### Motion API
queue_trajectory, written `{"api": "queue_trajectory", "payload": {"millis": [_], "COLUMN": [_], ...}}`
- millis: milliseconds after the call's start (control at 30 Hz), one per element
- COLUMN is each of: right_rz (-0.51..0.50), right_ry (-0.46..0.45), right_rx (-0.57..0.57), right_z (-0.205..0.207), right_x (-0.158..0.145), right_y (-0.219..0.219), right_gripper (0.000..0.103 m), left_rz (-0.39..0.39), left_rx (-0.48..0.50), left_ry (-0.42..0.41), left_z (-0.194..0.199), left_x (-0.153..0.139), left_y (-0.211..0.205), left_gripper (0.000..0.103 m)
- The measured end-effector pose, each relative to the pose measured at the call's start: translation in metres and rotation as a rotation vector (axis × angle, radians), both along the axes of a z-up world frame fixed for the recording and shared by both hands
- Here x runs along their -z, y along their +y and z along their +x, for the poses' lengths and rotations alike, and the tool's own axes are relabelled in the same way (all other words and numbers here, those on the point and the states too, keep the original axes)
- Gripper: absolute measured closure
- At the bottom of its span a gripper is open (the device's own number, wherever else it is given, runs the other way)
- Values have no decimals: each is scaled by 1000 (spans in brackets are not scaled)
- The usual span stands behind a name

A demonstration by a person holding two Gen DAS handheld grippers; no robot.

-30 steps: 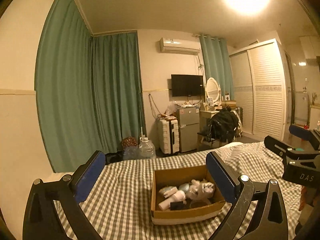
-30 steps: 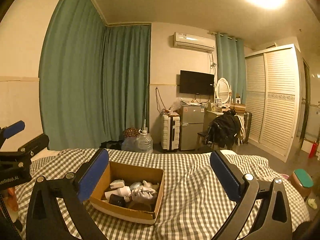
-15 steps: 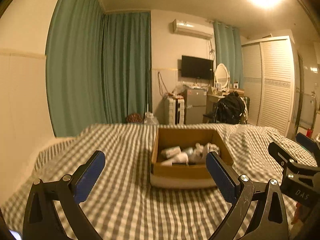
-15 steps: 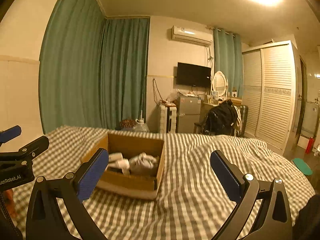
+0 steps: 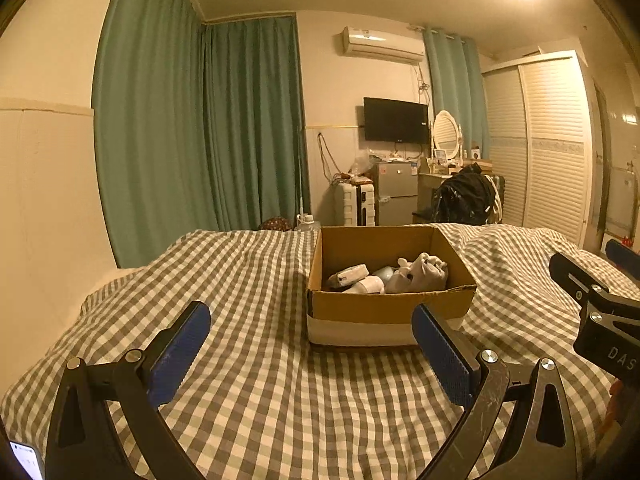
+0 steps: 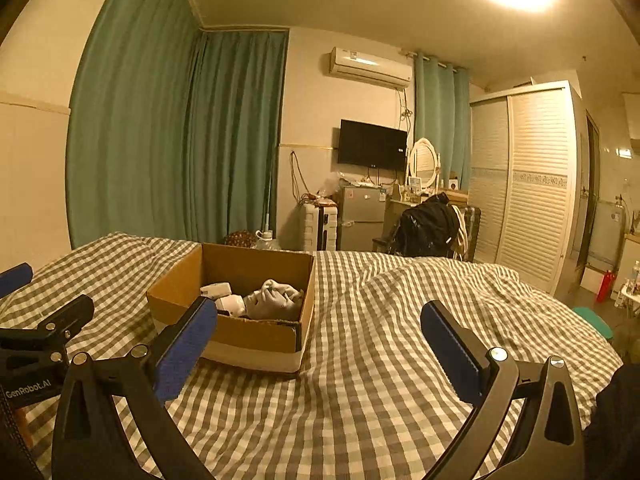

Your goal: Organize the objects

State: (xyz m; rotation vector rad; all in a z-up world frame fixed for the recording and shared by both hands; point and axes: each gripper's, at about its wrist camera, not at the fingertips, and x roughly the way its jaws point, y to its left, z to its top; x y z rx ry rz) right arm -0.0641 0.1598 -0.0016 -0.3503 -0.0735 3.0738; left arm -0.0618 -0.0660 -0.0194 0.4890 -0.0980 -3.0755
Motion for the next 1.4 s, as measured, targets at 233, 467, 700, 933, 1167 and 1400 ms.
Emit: {"api": "queue_trajectory", "payload": {"millis": [233, 467, 700, 933, 1167, 1400], "right_rz": [6, 12, 7, 11, 10, 9], "right_ry": [-9, -16, -28, -30, -31, -36], "right_rx": [2, 1, 1, 1, 3, 5], "right_z": [-1, -2, -4, -5, -5, -5], "right_x": [3, 6, 6, 6, 7, 8], "right_y": [-2, -5, -4, -4, -4, -4], "right_gripper": [1, 1, 1, 1, 1, 1], "left_rz": [17, 16, 17, 18, 23, 30], "left_rx": [-1, -2, -1, 1, -1, 15], "left_ry": [-6, -8, -16, -19, -31, -18], "left_z": [1, -1, -1, -1, 0, 4], "left_x": [0, 1, 3, 3, 4, 3], "left_y": [-5, -5, -4, -4, -2, 0], "left_gripper": [0, 0, 0, 0, 0, 0]}}
